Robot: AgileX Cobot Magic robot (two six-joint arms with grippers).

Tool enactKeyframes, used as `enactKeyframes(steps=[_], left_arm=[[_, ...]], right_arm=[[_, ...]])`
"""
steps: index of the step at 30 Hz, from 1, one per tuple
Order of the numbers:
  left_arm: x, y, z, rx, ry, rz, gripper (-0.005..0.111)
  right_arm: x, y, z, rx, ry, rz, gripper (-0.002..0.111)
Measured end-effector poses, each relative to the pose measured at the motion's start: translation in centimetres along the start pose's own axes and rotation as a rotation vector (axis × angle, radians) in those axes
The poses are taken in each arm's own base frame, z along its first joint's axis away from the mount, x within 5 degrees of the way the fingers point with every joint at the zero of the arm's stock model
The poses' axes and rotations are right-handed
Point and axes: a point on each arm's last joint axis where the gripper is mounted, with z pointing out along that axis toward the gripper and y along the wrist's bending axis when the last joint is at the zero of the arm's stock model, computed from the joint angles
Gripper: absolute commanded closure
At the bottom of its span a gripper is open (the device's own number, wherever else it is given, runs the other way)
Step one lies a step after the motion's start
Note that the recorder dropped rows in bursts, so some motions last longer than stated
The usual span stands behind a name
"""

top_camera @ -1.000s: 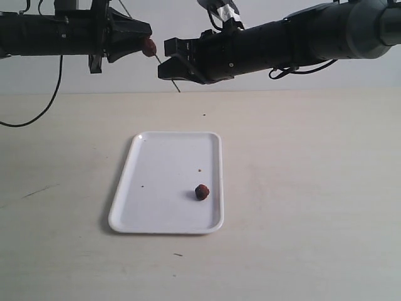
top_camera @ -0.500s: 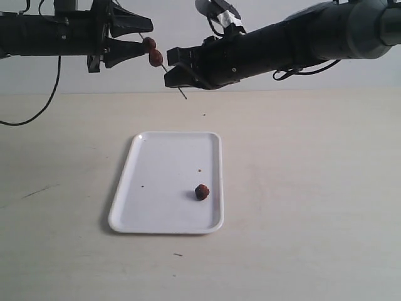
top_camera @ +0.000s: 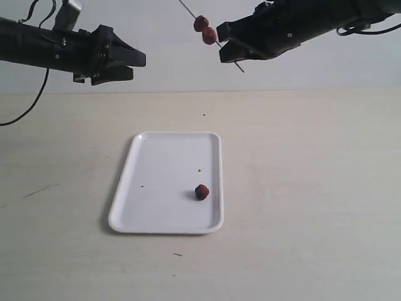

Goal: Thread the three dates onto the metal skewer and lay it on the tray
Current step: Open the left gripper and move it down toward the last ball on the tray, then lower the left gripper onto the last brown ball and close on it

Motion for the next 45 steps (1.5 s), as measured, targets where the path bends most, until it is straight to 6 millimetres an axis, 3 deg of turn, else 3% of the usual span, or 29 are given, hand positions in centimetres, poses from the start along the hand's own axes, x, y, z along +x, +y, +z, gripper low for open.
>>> enactKeyframes(steps=[5,10,20,24,29,35,45], left_arm=[[1.6,-1.0,1.0,0.048,0.154,0.239,0.047],[3.8,-2.1,3.4,-0.014,0.378,0.416,0.047],[8.3,-6.5,9.9,-0.351,0.635,0.415,0.047],[10.2,-9.5,12.5,-0.413,0.642,0.397,0.047],[12.2,-12.2,14.4,-0.499,0.643,0.416,0.047],[12.4,-12.2,14.7,-0.586,0.627,0.412,0.047],[14.7,-9.4,16.7,-0.612,0.691,0.371,0.047]], right_arm=[[1.1,-0.9,-0.5,0.052,0.103,-0.021,0.108],[3.9,-2.1,0.4,0.115,0.192,-0.012,0.108],[7.7,-5.7,0.3,0.237,0.214,0.053,0.108],[7.9,-7.2,-0.4,0.274,0.197,0.084,0.108],[7.8,-7.3,-0.5,0.277,0.187,0.096,0.108],[7.8,-7.3,-0.5,0.27,0.185,0.108,0.108],[7.8,-7.1,-0.5,0.254,0.187,0.122,0.108]])
